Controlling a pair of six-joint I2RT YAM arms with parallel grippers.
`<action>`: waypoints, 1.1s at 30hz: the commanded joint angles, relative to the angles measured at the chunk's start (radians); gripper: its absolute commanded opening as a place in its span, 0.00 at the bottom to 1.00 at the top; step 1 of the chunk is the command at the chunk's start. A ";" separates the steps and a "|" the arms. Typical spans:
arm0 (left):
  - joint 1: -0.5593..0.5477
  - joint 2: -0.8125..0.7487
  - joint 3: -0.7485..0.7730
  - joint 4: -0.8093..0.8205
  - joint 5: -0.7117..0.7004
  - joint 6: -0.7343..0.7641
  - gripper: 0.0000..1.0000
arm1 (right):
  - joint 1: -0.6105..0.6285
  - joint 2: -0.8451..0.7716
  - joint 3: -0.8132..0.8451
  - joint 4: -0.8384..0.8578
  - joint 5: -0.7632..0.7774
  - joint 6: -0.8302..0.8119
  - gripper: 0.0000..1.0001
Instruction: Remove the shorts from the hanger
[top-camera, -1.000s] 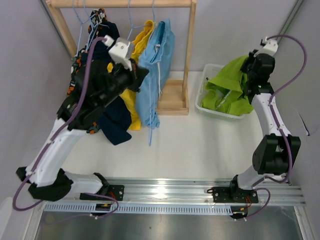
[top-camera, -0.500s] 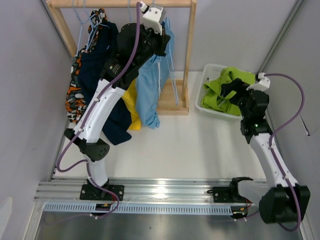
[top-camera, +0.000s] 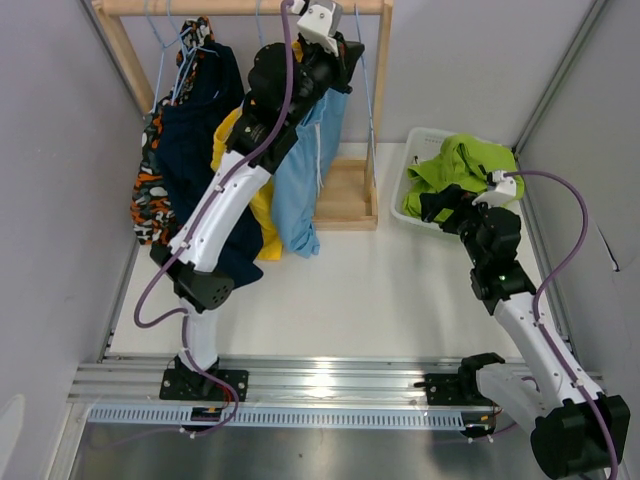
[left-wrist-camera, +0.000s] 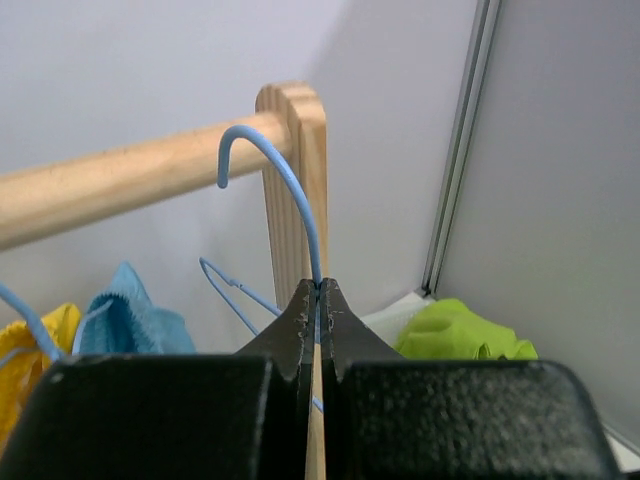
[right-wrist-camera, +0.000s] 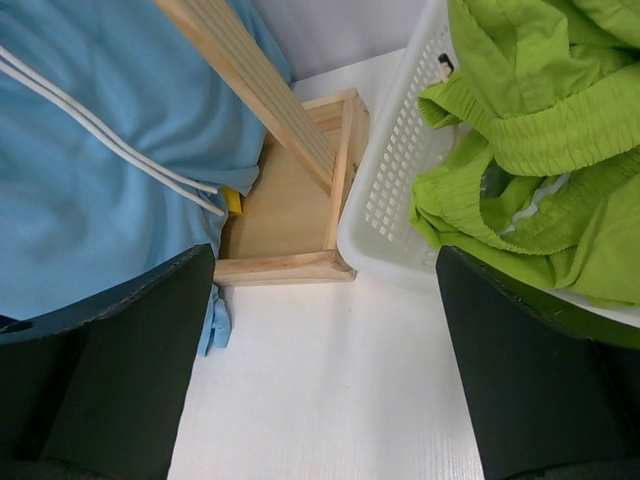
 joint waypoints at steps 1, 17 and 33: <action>0.003 0.030 0.051 0.162 0.022 -0.018 0.00 | 0.014 -0.016 -0.023 0.069 -0.007 -0.018 0.99; 0.101 0.215 0.118 0.407 0.008 -0.157 0.00 | 0.056 -0.060 -0.057 0.041 -0.047 -0.032 0.99; 0.110 0.015 -0.075 0.320 0.126 -0.223 0.82 | 0.201 -0.017 -0.052 0.030 0.090 -0.032 1.00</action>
